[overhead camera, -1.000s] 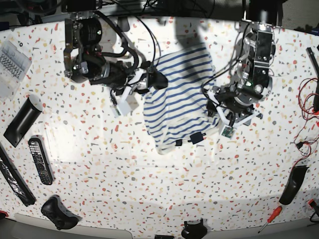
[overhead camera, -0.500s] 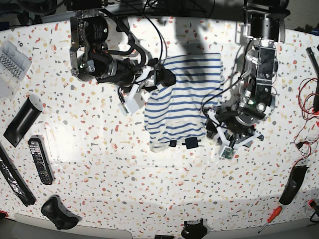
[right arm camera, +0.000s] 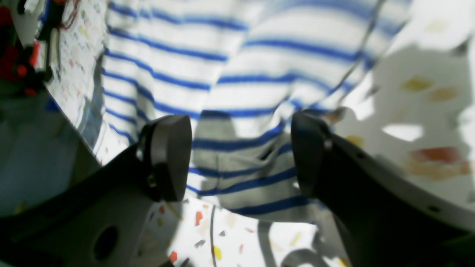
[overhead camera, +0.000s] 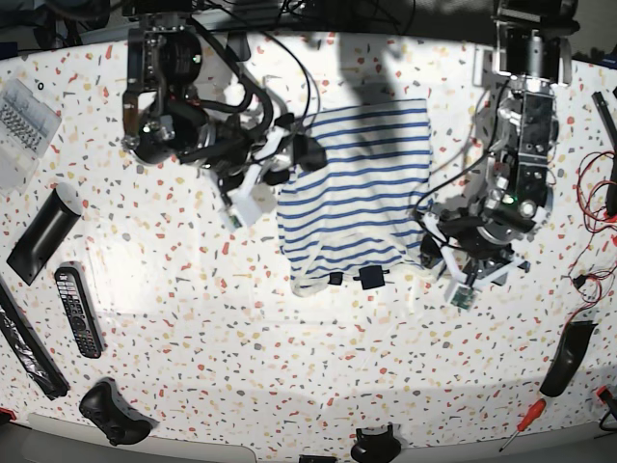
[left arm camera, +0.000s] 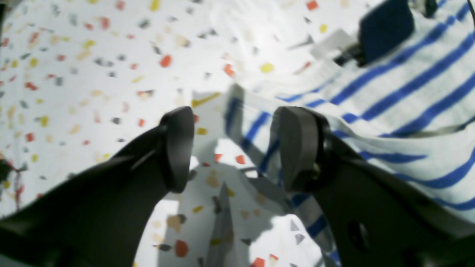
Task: Layout the t-shirt on the table in an organized manner, then fold the t-shirt properly
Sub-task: 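Grasp the collar edge of the shirt with both grippers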
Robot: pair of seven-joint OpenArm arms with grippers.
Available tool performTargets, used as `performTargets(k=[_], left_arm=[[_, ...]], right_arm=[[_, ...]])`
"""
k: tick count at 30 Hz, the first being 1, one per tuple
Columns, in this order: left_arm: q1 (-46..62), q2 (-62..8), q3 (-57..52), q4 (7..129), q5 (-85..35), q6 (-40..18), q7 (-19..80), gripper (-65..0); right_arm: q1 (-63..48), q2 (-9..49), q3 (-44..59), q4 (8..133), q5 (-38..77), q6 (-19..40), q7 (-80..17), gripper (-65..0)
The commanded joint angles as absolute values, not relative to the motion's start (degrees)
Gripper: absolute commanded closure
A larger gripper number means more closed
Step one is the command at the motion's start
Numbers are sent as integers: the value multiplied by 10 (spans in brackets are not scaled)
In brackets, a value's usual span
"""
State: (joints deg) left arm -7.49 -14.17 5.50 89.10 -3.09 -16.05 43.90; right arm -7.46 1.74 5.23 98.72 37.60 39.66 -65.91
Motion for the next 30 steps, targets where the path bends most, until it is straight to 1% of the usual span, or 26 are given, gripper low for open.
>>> performTargets(k=[1,4,6,8,10,11,13,14,16,19,23,25,27,30], left_arm=[[-89,-150,53,911,-36,-158,428,-335],[-89,-169,53,940,-36,-158,427,-335],[-89,-180,53,965,-43,-156,428,-335],[-88,-192,53,992,-76,-156,429,-335],[-87,-202,53,1018,-127,-156,434,-335],[-87,-205,53,1029,-153,-156,440,-335],[-87,-209,53,1048,-200,-156,448,-335],[-87,-210,53,1056,-218,-156,455,-335],[-86,-209,53,1067,-263,-157,474,-335],[-73,-207,53,1073,-298,-159,503,-335],[-25,-207,53,1073,-307,-159,495,-335],[5,-206,53,1072,-326,-167,487,-335],[36,-205,53,1072,-347,-192,476,-335],[74,-185,53,1072,-350,-197,470,-335]], right_arm=[[-67,17,61,1011,390,400,-651,-404],[-67,17,93,1050,390,400,-645,-404],[-67,17,121,1070,390,400,-615,-404],[-65,18,152,1080,395,400,-566,-404],[-63,17,176,1080,436,400,-544,-404],[-61,18,178,1080,468,400,-552,-404],[-52,17,163,1080,515,400,-604,-404],[-47,17,147,1080,529,400,-632,-404],[-40,17,105,1080,527,400,-648,-404],[-38,17,37,1080,483,400,-620,-404],[-40,16,-39,1077,370,400,-578,-404],[-40,16,-59,1070,319,400,-558,-404],[-40,16,-64,1060,272,400,-529,-404],[-40,16,-63,1034,218,400,-495,-404]])
